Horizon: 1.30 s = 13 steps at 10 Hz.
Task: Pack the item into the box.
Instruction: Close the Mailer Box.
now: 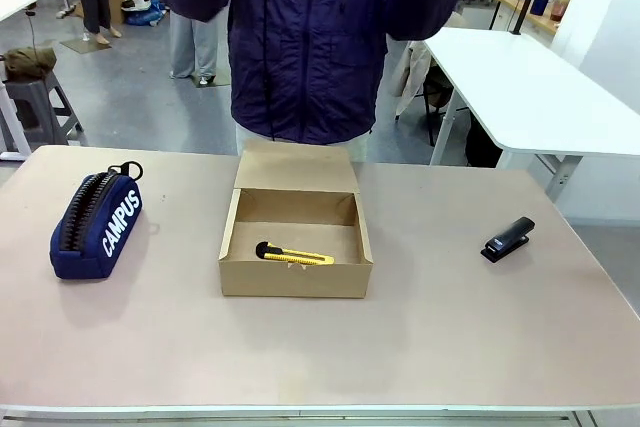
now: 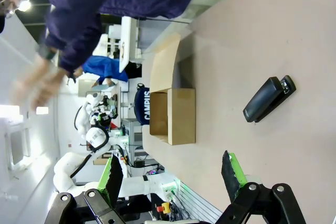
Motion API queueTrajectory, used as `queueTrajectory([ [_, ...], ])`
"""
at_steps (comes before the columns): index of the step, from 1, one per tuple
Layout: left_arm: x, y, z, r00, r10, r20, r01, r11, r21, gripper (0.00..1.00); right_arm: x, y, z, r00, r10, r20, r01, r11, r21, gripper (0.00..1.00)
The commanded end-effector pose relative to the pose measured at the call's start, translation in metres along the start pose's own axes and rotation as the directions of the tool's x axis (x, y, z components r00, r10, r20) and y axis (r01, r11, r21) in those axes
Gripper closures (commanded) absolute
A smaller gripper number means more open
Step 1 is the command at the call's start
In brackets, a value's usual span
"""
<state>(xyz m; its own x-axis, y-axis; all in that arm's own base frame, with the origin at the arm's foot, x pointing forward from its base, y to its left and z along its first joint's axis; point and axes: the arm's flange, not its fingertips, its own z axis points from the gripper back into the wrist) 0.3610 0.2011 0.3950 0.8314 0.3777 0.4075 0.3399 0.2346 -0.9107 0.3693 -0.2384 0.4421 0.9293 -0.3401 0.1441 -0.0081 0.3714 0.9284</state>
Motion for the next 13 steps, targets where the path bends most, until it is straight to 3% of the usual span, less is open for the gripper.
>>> queueTrajectory([
  [1,0.0,-0.003,-0.001,1.0,-0.011,0.004,0.011,1.0,-0.013,0.0,0.0,0.002,0.001,1.0,0.002,0.0,-0.002,1.0,0.013,0.0],
  [12,0.0,0.0,0.0,1.0,0.0,0.0,0.0,1.0,0.0,0.0,0.0,0.0,0.0,1.0,0.0,0.0,0.0,1.0,0.0,0.0],
  [13,-0.001,-0.005,-0.028,0.998,-0.05,0.026,0.048,0.997,0.063,0.0,0.0,0.011,-0.025,0.999,0.02,-0.045,-0.021,1.0,-0.022,0.0],
])
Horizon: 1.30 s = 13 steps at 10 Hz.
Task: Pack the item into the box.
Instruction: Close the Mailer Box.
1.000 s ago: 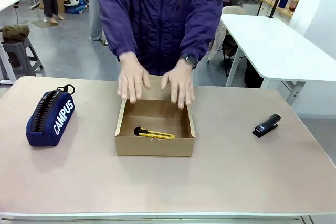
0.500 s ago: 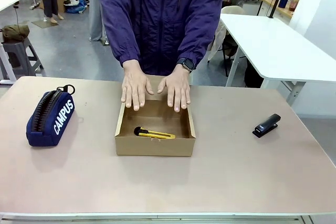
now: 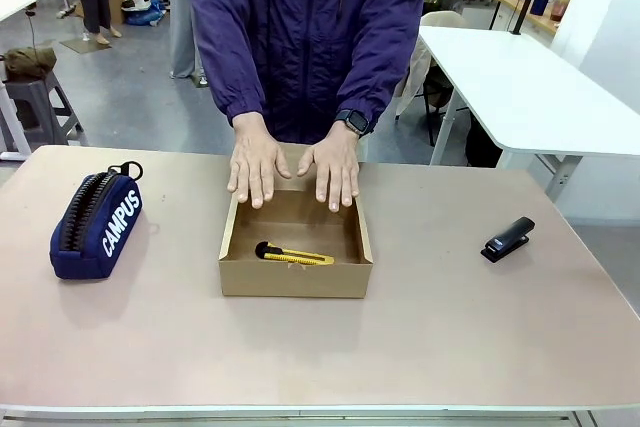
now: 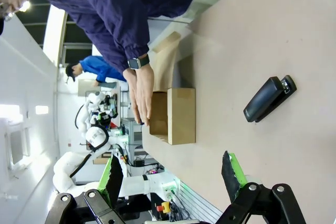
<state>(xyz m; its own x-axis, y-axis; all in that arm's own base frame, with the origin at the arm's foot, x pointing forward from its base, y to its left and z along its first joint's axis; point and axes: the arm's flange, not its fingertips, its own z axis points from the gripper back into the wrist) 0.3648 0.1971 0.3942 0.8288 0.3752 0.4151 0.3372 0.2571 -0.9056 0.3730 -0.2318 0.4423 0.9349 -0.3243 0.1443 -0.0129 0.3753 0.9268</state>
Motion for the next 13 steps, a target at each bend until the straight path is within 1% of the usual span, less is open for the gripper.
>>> queueTrajectory([
  [1,-0.004,-0.016,-0.058,0.998,-0.046,-0.038,0.047,0.999,0.014,0.0,-0.001,0.024,-0.05,0.996,0.048,-0.08,-0.051,0.998,-0.035,0.0],
  [2,-0.009,-0.023,-0.086,0.993,-0.047,-0.106,0.048,0.999,0.005,0.0,-0.003,0.037,-0.079,0.991,0.067,-0.118,-0.074,0.996,-0.052,0.0],
  [3,-0.015,-0.03,-0.115,0.987,-0.047,-0.157,0.051,0.998,0.023,0.0,-0.006,0.047,-0.107,0.986,0.08,-0.147,-0.09,0.994,-0.069,0.0],
  [4,-0.022,-0.033,-0.14,0.98,-0.061,-0.188,0.073,0.996,0.058,0.0,-0.01,0.056,-0.139,0.974,0.088,-0.208,-0.107,0.991,-0.079,0.0],
  [5,-0.034,-0.045,-0.187,0.976,-0.087,-0.202,0.107,0.99,0.09,0.0,-0.012,0.065,-0.175,0.968,0.106,-0.229,-0.129,0.988,-0.088,0.0],
  [6,-0.037,-0.041,-0.215,0.978,-0.174,-0.113,0.185,0.978,0.098,0.0,-0.008,0.067,-0.206,0.97,0.14,-0.199,-0.155,0.986,-0.063,0.0],
  [7,-0.039,-0.034,-0.245,0.978,-0.186,-0.093,0.189,0.982,0.022,0.0,-0.004,0.062,-0.238,0.972,0.161,-0.17,-0.171,0.984,-0.047,0.0],
  [8,-0.043,-0.024,-0.268,0.981,-0.182,-0.066,0.183,0.983,0.003,0.0,0.002,0.053,-0.268,0.974,0.17,-0.153,-0.177,0.983,-0.037,0.0],
  [9,-0.043,-0.017,-0.284,0.98,-0.194,-0.054,0.193,0.981,-0.01,0.0,0.016,0.046,-0.292,0.976,0.178,-0.129,-0.182,0.983,-0.026,0.0],
  [10,-0.036,-0.012,-0.29,0.979,-0.201,-0.035,0.201,0.98,-0.016,0.0,0.029,0.044,-0.308,0.981,0.157,-0.11,-0.157,0.988,0.016,0.0],
  [11,-0.029,-0.002,-0.298,0.982,-0.184,-0.031,0.184,0.983,-0.02,0.0,0.038,0.04,-0.326,0.979,0.166,-0.115,-0.16,0.986,0.054,0.0],
  [12,-0.026,0.012,-0.305,0.986,-0.164,-0.04,0.165,0.986,0.016,0.0,0.044,0.035,-0.341,0.975,0.152,-0.162,-0.142,0.987,0.072,0.0],
  [13,-0.024,0.024,-0.309,0.991,-0.124,-0.056,0.126,0.991,0.038,0.0,0.048,0.027,-0.349,0.977,0.124,-0.174,-0.111,0.99,0.081,0.0],
])
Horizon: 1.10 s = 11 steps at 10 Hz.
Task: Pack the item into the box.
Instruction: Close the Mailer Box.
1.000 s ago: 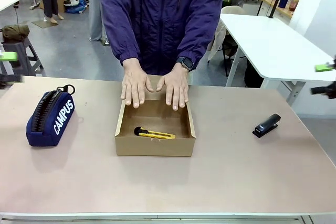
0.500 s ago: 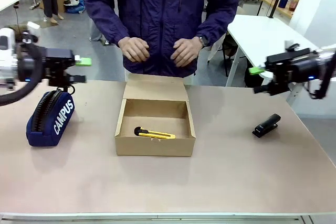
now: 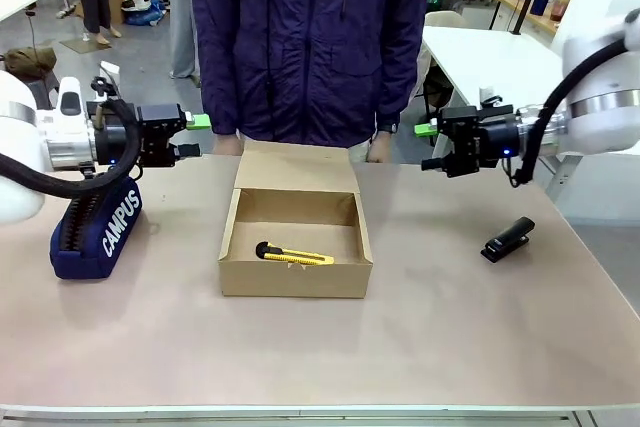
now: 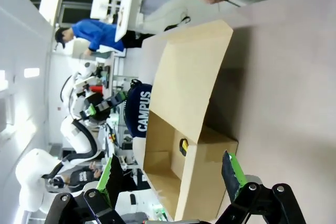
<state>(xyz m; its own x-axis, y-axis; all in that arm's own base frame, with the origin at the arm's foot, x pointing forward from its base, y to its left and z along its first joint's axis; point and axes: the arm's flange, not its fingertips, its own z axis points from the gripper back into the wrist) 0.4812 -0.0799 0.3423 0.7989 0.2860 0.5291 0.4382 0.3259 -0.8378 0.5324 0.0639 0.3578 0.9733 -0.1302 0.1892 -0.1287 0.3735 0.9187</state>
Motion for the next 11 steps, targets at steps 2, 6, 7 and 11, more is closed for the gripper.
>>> queueTrajectory([
  [2,0.008,0.022,-0.002,0.997,0.071,-0.003,-0.07,0.995,0.077,0.0,0.006,-0.016,0.004,0.996,-0.02,-0.083,0.025,0.998,0.065,0.0],
  [6,0.001,0.014,-0.003,1.0,0.018,-0.002,-0.018,1.0,0.014,0.0,0.005,-0.009,-0.007,1.0,-0.013,-0.017,0.013,1.0,0.013,0.0],
  [7,0.003,0.02,-0.005,1.0,0.03,-0.004,-0.03,0.999,0.032,0.0,0.007,-0.015,-0.006,0.999,-0.021,-0.034,0.022,0.999,0.029,0.0],
  [11,0.006,0.048,-0.023,0.957,0.143,-0.251,-0.168,0.983,-0.078,0.0,0.026,-0.041,-0.055,0.988,-0.076,-0.132,0.085,0.994,0.065,0.0],
])
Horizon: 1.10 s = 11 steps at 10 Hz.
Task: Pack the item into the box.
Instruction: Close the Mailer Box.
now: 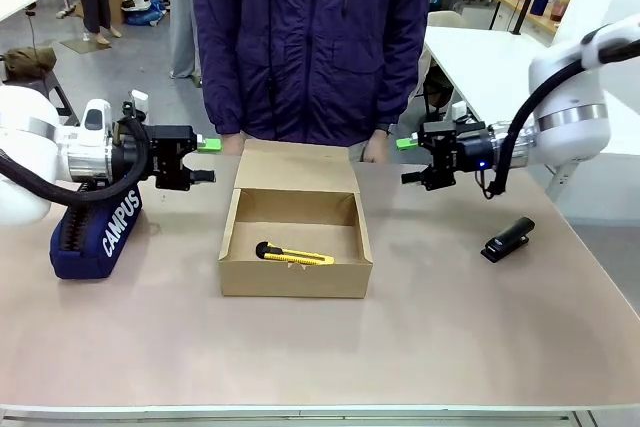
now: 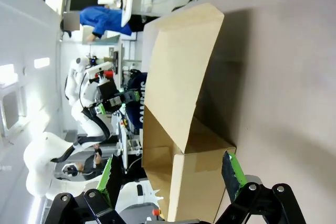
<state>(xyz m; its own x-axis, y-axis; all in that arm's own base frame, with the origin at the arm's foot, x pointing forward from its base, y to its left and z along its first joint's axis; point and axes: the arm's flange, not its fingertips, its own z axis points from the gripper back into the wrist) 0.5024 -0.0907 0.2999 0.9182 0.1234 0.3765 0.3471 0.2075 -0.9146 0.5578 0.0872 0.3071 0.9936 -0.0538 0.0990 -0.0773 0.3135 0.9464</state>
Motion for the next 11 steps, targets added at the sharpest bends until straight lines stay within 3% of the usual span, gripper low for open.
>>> queueTrajectory([
  [1,0.015,0.012,-0.004,0.998,0.041,-0.052,-0.041,0.999,0.006,0.0,0.021,-0.004,-0.026,0.999,-0.033,-0.042,0.033,0.999,-0.003,0.0],
  [6,0.037,0.049,-0.049,0.989,0.123,-0.079,-0.126,0.991,-0.039,0.0,0.047,-0.01,-0.112,0.987,-0.101,-0.122,0.102,0.995,0.008,0.0],
  [11,0.044,0.062,-0.062,0.986,0.143,-0.091,-0.153,0.981,-0.116,0.0,0.052,-0.021,-0.114,0.984,-0.109,-0.14,0.122,0.989,0.089,0.0],
])
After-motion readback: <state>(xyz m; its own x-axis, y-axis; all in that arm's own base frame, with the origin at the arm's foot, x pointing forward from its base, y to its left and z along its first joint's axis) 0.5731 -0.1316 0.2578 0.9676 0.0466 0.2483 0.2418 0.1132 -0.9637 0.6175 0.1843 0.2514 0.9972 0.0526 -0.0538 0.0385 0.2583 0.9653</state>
